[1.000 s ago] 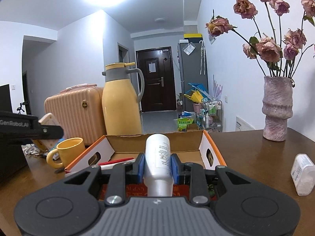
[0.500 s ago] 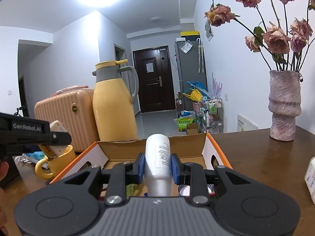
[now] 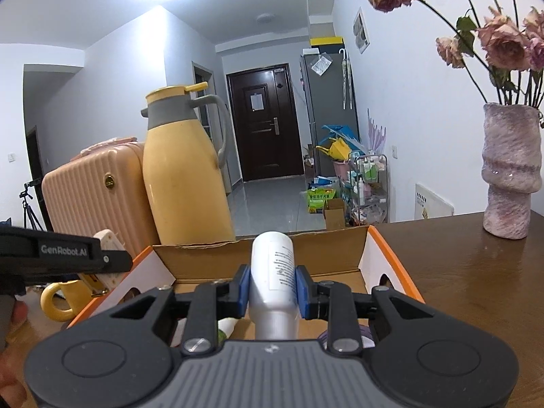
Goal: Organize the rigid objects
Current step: 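Carry the white-and-gold block and white bottle over the box with both tools, then open the left tool to drop the block while the right tool drops the bottle into the box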
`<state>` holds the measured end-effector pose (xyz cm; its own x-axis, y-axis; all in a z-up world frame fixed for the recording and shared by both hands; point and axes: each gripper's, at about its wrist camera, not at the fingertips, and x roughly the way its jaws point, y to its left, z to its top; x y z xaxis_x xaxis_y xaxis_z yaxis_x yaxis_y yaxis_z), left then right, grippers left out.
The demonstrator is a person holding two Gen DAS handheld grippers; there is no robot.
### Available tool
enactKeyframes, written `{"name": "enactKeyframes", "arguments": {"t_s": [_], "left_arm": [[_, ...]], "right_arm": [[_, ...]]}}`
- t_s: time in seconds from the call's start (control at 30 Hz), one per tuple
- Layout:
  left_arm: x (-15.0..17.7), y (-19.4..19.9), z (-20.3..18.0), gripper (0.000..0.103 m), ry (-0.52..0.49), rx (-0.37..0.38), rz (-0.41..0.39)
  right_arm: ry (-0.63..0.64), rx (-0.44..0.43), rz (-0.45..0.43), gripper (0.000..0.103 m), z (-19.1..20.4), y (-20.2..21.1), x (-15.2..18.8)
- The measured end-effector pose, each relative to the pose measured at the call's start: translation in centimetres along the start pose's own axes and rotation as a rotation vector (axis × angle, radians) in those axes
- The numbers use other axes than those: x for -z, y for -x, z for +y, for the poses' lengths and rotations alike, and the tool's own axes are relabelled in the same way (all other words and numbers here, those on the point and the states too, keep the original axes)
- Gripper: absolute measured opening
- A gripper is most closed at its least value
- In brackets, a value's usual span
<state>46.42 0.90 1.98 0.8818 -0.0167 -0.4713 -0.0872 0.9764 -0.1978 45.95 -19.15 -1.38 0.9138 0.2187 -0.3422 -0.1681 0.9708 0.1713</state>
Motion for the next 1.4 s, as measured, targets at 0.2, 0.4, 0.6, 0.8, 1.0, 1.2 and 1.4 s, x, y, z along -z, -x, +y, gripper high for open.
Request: {"name": "enactKeyframes", "arguments": {"t_s": [0.2,0.4,0.6,0.8,1.0,1.2,1.4], "left_arm": [[-0.4,-2.1,0.1,0.032,-0.016,-0.023,0.037],[-0.6,-3.5,0.1,0.032,-0.048,-0.048,0.076],[-0.7,-4.4,-0.2,0.032,-0.091,-0.073,0.11],[-0.5,-5.4,-0.5,0.032,-0.134,-0.077,0.139],[-0.4,-5.8,-0.7,0.037,-0.171,-0.081,0.152],[-0.3,-4.7,-1.2,0.092,-0.2,-0.088,0.109],[-0.6,-3.2,-1.3,0.103,-0.204,-0.105,0.026]], "right_arm": [[-0.025,0.003,0.042,0.027,-0.4,-2.7,-0.7],[-0.026,-0.002,0.091,0.027,-0.4,-4.8,-1.0],[0.011,0.001,0.149,0.027,0.2,-6.1,-1.2],[0.031,0.0,0.18,0.027,0.4,-6.8,-1.1],[0.042,0.006,0.241,0.027,0.5,-7.6,-0.7],[0.063,0.039,0.231,0.059,0.8,-7.3,-0.8],[0.042,0.089,0.163,0.103,0.2,-6.3,-1.6]]}}
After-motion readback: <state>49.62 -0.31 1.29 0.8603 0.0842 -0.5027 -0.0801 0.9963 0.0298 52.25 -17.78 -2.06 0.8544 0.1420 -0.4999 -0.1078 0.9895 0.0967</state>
